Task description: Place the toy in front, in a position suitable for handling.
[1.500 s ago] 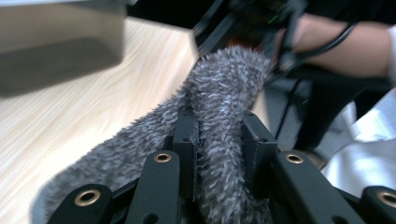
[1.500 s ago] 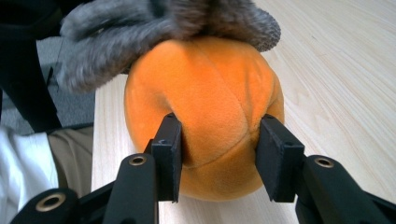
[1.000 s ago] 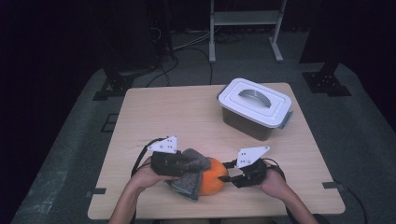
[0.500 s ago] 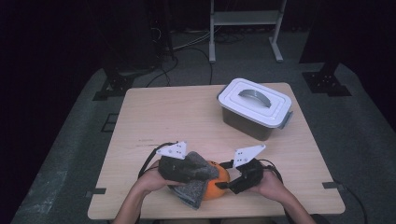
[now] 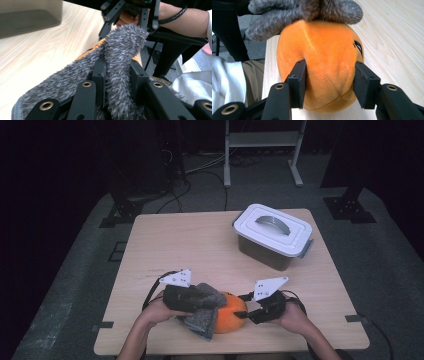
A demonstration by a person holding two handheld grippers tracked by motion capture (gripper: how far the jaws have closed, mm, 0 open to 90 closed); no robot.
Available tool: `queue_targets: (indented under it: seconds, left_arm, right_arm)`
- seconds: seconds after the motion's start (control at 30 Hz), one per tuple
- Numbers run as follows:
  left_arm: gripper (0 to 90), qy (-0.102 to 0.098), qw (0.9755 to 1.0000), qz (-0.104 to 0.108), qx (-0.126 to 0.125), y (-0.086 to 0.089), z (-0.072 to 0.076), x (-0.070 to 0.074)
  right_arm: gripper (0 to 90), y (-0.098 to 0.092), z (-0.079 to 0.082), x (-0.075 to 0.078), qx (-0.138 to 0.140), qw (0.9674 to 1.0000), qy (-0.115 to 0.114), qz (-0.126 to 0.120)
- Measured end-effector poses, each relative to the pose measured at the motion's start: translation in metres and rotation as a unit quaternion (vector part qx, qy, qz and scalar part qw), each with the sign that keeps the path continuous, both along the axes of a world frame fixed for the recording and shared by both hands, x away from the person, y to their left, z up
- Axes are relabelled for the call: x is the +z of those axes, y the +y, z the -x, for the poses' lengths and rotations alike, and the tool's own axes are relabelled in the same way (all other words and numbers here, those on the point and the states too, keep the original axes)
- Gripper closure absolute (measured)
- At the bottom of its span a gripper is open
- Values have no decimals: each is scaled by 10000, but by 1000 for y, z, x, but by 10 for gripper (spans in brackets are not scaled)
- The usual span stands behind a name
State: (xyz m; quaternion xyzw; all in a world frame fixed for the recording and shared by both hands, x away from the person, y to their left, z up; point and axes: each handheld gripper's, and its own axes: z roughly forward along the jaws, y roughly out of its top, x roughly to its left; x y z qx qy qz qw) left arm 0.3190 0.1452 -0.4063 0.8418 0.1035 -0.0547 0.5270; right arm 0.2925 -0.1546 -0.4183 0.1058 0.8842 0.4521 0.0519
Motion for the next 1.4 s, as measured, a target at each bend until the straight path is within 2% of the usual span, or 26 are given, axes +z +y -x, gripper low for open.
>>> queue_targets:
  seconds: [0.1, 0.2, 0.27, 0.43, 0.5, 0.6, 0.77, 0.9, 0.97, 1.13, 1.23, 1.3, 1.4]
  left_arm:
    - [705, 38, 10000, 49, 48, 2, -1, -2]
    - [704, -21, 10000, 23, 28, -3, 0, -1]
    - [704, -52, 10000, -22, 15, -9, 2, -1]
    - [695, -116, 9999, -48, 85, -14, 3, -3]
    - [695, -110, 9999, -47, 67, -13, 3, -4]
    - [704, -113, 9999, -43, 19, -10, 3, -4]
    - [713, 54, 10000, 29, 18, 2, -3, -9]
    - [712, 74, 9997, -62, 227, 12, -7, -12]
    - [713, 93, 9996, -55, 252, 15, -8, -13]
    - [712, 147, 9994, -58, 313, 14, -8, -14]
    - [711, 138, 9995, -63, 292, 11, -7, -13]
    - [714, 139, 9997, -57, 210, 7, -5, -12]
    - [719, 68, 9999, -49, 134, 0, -2, -6]
  right_arm:
    - [478, -2, -1, -1, -39, 10000, 52, -29]
    - [446, 0, 0, 0, -119, 9999, 35, -16]
    - [398, 3, 1, 0, -117, 9999, -3, 13]
    - [282, 6, 2, -2, -201, 9998, 76, 20]
    - [305, 7, 2, -4, -204, 9997, 135, 14]
    - [433, 6, 4, -2, -79, 9999, -36, 89]
    - [477, 4, 5, -3, 39, 9998, -162, 71]
    - [477, 2, 5, -4, 37, 9998, -200, 72]
    - [467, 1, 4, -5, 30, 9998, -185, 51]
    - [281, 1, 3, -2, -106, 9998, 132, -75]
    - [242, 4, 5, -1, -99, 9998, 188, -65]
    - [238, 8, 6, -4, -67, 9999, 135, 31]
    - [326, 9, 7, -4, -96, 9999, 34, 95]
